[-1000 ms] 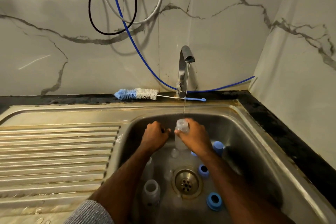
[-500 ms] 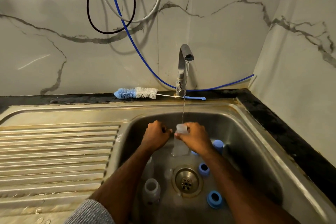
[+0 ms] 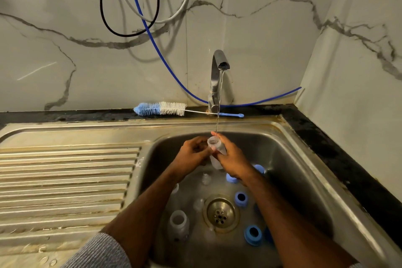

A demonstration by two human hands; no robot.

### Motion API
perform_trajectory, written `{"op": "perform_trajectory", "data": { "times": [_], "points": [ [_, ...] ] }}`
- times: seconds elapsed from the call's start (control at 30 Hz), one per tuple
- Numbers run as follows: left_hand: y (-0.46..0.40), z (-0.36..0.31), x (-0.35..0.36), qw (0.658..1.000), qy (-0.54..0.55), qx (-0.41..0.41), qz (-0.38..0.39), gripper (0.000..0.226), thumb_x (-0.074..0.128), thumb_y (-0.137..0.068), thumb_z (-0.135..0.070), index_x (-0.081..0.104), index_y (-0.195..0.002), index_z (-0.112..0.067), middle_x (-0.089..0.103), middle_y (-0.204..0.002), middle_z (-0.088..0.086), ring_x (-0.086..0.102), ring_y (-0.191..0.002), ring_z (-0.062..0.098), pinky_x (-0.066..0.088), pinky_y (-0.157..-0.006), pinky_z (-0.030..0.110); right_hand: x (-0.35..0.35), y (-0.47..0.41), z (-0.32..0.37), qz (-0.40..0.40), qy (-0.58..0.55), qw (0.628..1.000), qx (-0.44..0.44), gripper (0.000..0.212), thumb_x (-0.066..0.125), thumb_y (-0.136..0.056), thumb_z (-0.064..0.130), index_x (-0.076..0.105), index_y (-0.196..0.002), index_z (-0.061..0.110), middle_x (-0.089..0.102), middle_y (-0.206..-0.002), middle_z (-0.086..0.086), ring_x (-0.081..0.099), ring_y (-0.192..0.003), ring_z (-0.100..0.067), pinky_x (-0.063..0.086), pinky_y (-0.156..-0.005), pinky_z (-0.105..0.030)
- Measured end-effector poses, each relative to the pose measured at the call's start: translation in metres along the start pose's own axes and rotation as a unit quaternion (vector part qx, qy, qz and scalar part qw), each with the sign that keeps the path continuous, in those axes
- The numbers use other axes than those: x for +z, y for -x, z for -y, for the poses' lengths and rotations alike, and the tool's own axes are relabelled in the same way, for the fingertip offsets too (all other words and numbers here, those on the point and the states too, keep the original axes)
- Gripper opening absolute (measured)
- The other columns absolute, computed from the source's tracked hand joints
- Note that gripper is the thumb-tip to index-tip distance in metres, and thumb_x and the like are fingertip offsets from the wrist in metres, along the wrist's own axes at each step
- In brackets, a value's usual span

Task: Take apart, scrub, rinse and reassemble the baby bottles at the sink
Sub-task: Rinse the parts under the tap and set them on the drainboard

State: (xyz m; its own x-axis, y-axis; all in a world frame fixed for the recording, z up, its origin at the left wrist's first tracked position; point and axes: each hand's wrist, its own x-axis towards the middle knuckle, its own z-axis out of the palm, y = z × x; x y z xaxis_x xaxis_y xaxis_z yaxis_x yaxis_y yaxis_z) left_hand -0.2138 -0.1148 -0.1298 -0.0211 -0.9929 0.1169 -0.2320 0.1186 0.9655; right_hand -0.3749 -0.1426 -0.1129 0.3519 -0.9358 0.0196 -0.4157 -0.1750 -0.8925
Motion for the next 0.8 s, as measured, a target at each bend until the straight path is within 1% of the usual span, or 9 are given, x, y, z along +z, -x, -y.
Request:
{"op": "perform_trajectory", "data": {
  "times": [0.07,0.17,0.2,0.27,0.4,0.5,0.57,0.67,0.8],
  "points": [
    [0.000,-0.001,0.004,1.000,-0.024,0.003,-0.003,0.032,0.074,-0.091,-0.026,0.064,-0.122,-0.023,0.073,-0.106,0.002,0.073,-0.093,0.020,0.063,-0.077,0.035,-0.003,0.001,-0.002,0.044,-0.020,0.999,0.015,0.075,0.065,-0.096,0.014,0.025,-0.156,0.035,0.046,-0.151,-0.002,0.045,-0.139,-0.021,0.041,-0.114,-0.045],
    [-0.002,-0.002,0.010,0.998,-0.027,-0.007,-0.058,0.011,0.062,-0.098,-0.010,0.066,-0.108,-0.014,0.072,-0.095,0.009,0.072,-0.081,0.020,0.059,-0.068,0.025,-0.009,0.003,-0.005,0.055,-0.020,0.998,0.039,0.085,0.066,-0.092,0.006,0.017,-0.158,0.029,0.041,-0.151,-0.001,0.042,-0.137,-0.020,0.040,-0.108,-0.036],
    [-0.003,-0.002,0.011,0.997,-0.023,-0.013,-0.066,0.010,0.058,-0.099,-0.008,0.066,-0.104,-0.013,0.071,-0.093,0.010,0.072,-0.078,0.019,0.057,-0.066,0.023,-0.010,0.003,-0.007,0.044,-0.010,0.998,0.045,0.082,0.067,-0.091,0.005,0.021,-0.155,0.028,0.042,-0.148,-0.001,0.044,-0.133,-0.019,0.042,-0.103,-0.035],
    [-0.004,-0.002,0.011,0.997,-0.029,-0.022,-0.061,0.009,0.059,-0.099,-0.008,0.065,-0.103,-0.013,0.072,-0.092,0.009,0.071,-0.077,0.015,0.056,-0.067,0.022,-0.011,0.001,-0.012,0.027,0.004,0.999,0.047,0.074,0.070,-0.088,0.003,0.030,-0.146,0.027,0.049,-0.142,-0.003,0.048,-0.129,-0.020,0.046,-0.102,-0.037],
    [-0.004,0.001,0.005,0.996,-0.012,-0.070,-0.059,0.010,0.060,-0.098,-0.007,0.064,-0.106,-0.013,0.074,-0.091,0.012,0.074,-0.081,0.024,0.062,-0.074,0.037,-0.012,-0.002,-0.021,0.012,-0.004,1.000,0.028,0.061,0.079,-0.081,0.003,0.046,-0.129,0.024,0.057,-0.126,0.003,0.055,-0.120,-0.016,0.048,-0.096,-0.030],
    [-0.005,0.002,-0.003,0.990,-0.064,-0.080,-0.099,0.009,0.061,-0.097,-0.008,0.067,-0.098,-0.016,0.073,-0.088,0.006,0.072,-0.078,0.017,0.055,-0.063,0.026,-0.019,-0.003,-0.024,0.022,-0.009,1.000,0.001,0.057,0.081,-0.079,0.004,0.055,-0.125,0.026,0.061,-0.122,0.007,0.058,-0.119,-0.016,0.053,-0.097,-0.034],
    [-0.005,0.002,-0.007,0.984,-0.100,-0.081,-0.122,0.009,0.064,-0.095,-0.011,0.070,-0.092,-0.016,0.073,-0.081,0.004,0.068,-0.073,0.012,0.051,-0.062,0.023,-0.027,-0.001,-0.024,0.044,0.008,0.999,-0.004,0.060,0.082,-0.076,0.001,0.060,-0.122,0.032,0.059,-0.123,0.007,0.057,-0.119,-0.016,0.053,-0.099,-0.036],
    [-0.004,0.002,-0.009,0.980,-0.122,-0.095,-0.128,0.010,0.065,-0.093,-0.012,0.070,-0.085,-0.015,0.073,-0.075,0.005,0.065,-0.066,0.009,0.051,-0.062,0.025,-0.037,0.002,-0.025,0.094,0.128,0.987,-0.003,0.066,0.082,-0.069,-0.003,0.068,-0.121,0.035,0.052,-0.124,0.009,0.051,-0.118,-0.012,0.051,-0.099,-0.034],
    [-0.004,0.002,-0.010,0.977,-0.144,-0.103,-0.120,0.012,0.065,-0.091,-0.011,0.070,-0.081,-0.015,0.072,-0.074,0.005,0.065,-0.067,0.011,0.049,-0.060,0.025,-0.036,0.006,-0.022,0.168,0.321,0.932,-0.014,0.063,0.080,-0.073,-0.003,0.071,-0.118,0.040,0.041,-0.126,0.012,0.036,-0.119,-0.014,0.051,-0.094,-0.032]
  ]
}}
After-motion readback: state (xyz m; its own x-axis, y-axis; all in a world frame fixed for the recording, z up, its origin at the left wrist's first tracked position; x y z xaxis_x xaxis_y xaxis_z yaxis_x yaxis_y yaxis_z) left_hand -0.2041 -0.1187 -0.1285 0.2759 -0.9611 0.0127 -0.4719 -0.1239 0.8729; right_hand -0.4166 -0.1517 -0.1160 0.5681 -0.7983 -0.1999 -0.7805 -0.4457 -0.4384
